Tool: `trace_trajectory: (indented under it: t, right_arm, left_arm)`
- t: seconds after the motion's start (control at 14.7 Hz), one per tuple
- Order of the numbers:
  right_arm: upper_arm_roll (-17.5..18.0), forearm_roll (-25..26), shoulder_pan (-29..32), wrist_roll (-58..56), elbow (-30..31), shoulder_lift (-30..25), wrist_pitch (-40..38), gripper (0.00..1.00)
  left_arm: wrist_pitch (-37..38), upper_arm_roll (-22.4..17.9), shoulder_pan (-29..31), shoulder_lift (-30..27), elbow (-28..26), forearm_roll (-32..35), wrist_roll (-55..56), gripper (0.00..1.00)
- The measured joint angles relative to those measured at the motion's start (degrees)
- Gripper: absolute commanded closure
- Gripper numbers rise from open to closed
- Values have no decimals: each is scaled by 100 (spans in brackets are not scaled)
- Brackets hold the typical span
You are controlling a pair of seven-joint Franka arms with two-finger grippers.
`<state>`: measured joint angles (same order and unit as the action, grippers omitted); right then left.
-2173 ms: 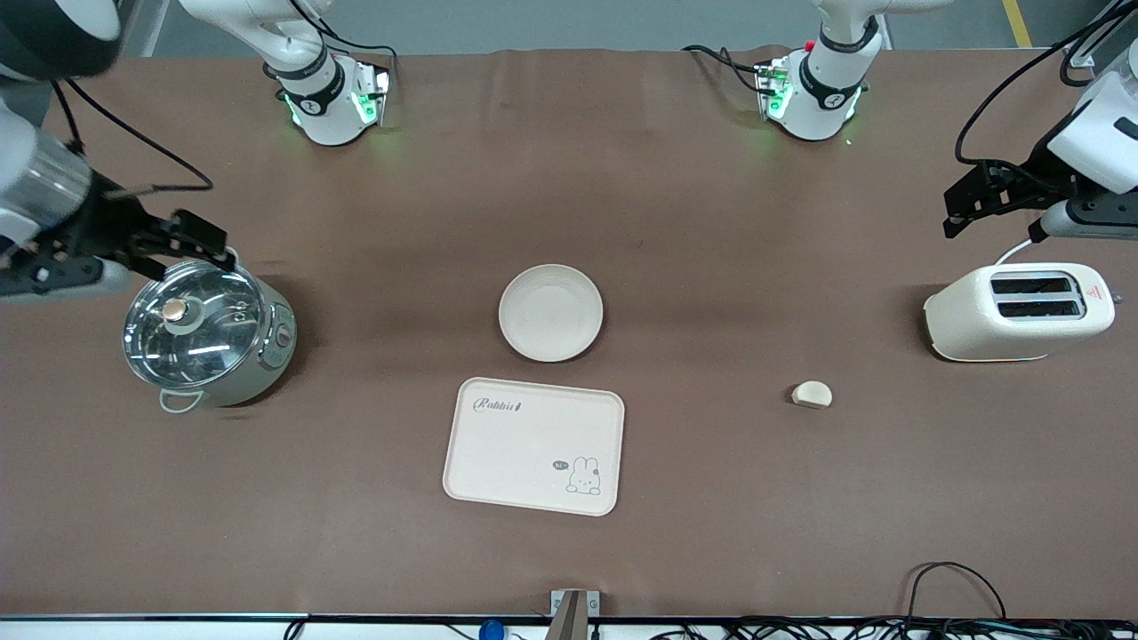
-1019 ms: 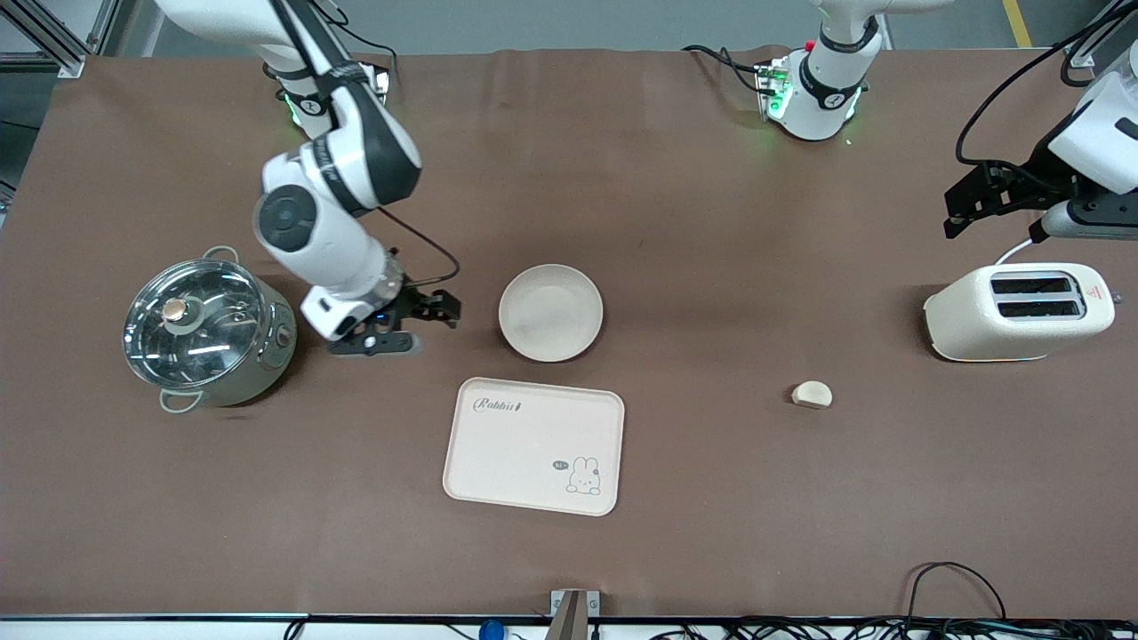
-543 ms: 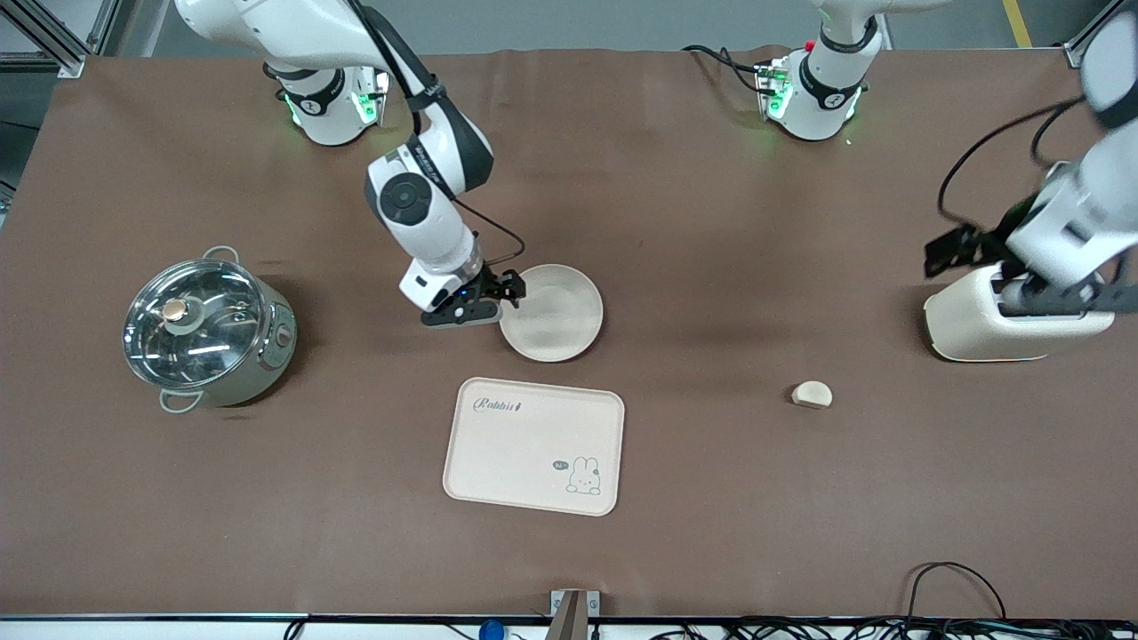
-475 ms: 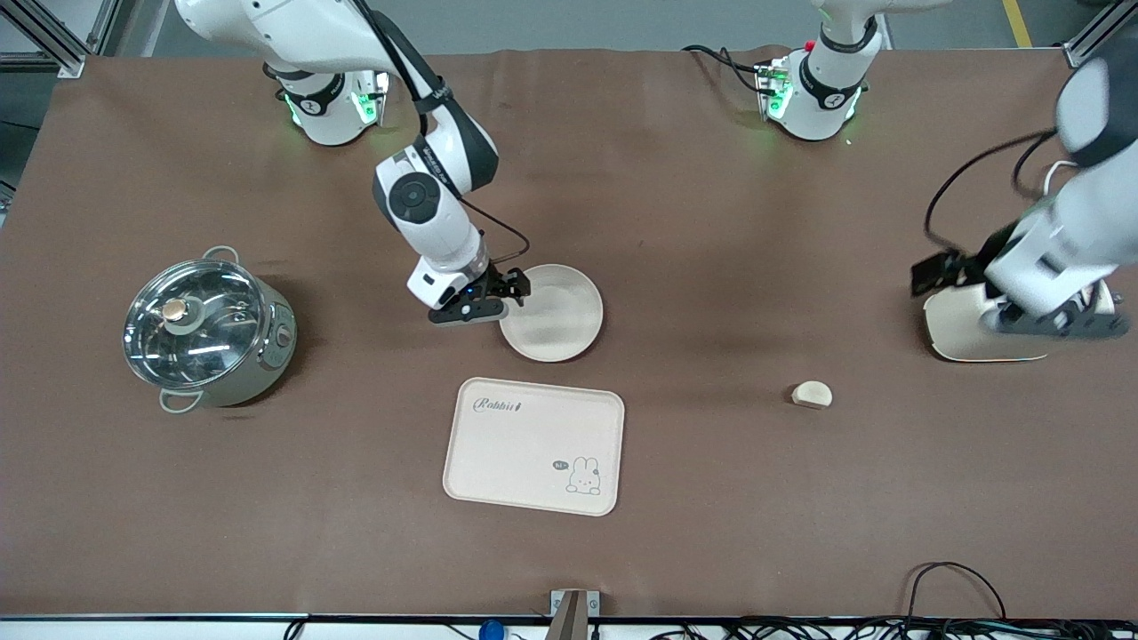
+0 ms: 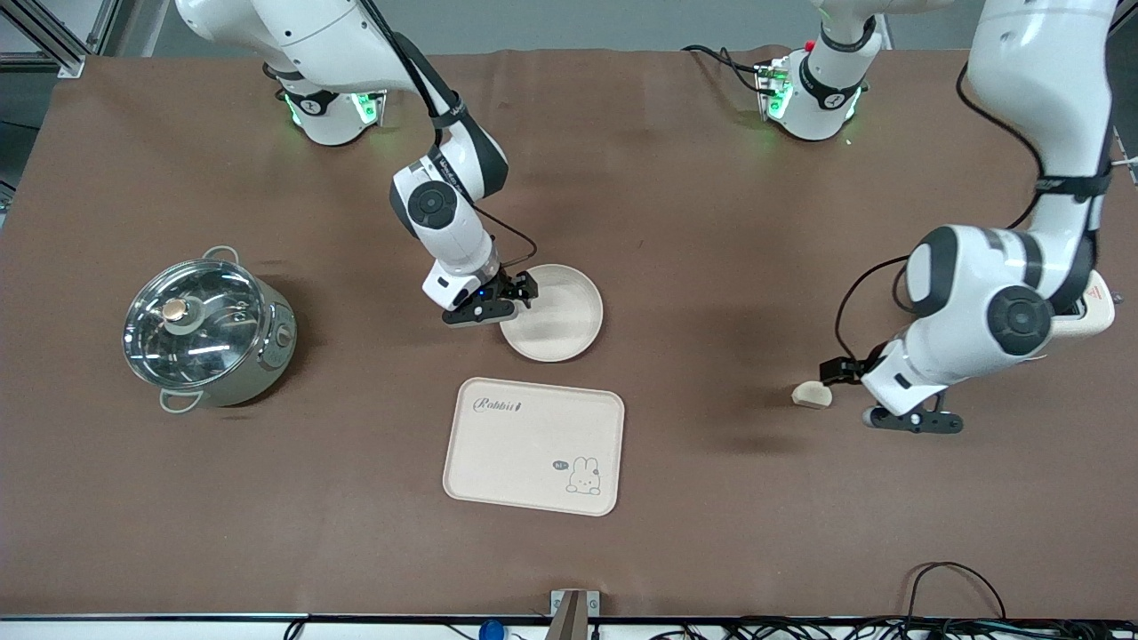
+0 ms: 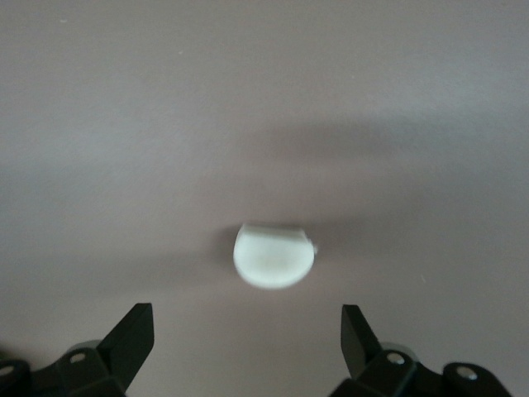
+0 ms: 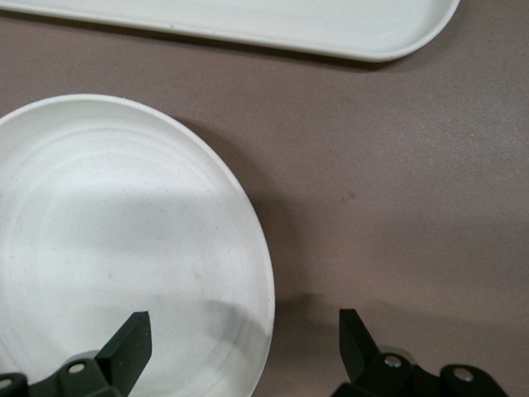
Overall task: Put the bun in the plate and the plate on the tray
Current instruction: 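Grip the plate with the right gripper while the left gripper grasps the bun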
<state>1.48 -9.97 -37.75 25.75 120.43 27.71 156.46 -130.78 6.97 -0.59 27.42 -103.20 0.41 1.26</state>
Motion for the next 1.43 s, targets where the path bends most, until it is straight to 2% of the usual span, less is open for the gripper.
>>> trace_trajectory:
  t: [0.2, 0.34, 0.54, 0.88, 1.02, 1.43]
  right_arm:
    - [-3, -1, -1, 361, 0, 0, 1, 0]
    - [0, -1, -2, 434, 1, 0, 2, 0]
    - [0, -1, -2, 461, 1, 0, 2, 0]
    - [0, -1, -2, 479, 1, 0, 1, 0]
    - [-1, -1, -2, 482, 2, 0, 0, 0]
    - [-1, -1, -2, 500, 47, 0, -2, 0]
  left_arm:
    - [-948, 5, 0, 156, -530, 1, -5, 0]
    - [-1476, 6, 0, 208, -808, 2, -5, 7]
    - [-2010, 11, 0, 250, -1112, 4, -12, 35]
    - [-2499, 31, 3, 253, -1328, 4, -193, 85]
    - [-2554, 52, 6, 253, -1364, 4, -349, 100]
    - [-2600, 98, 8, 247, -1381, 4, -475, 100]
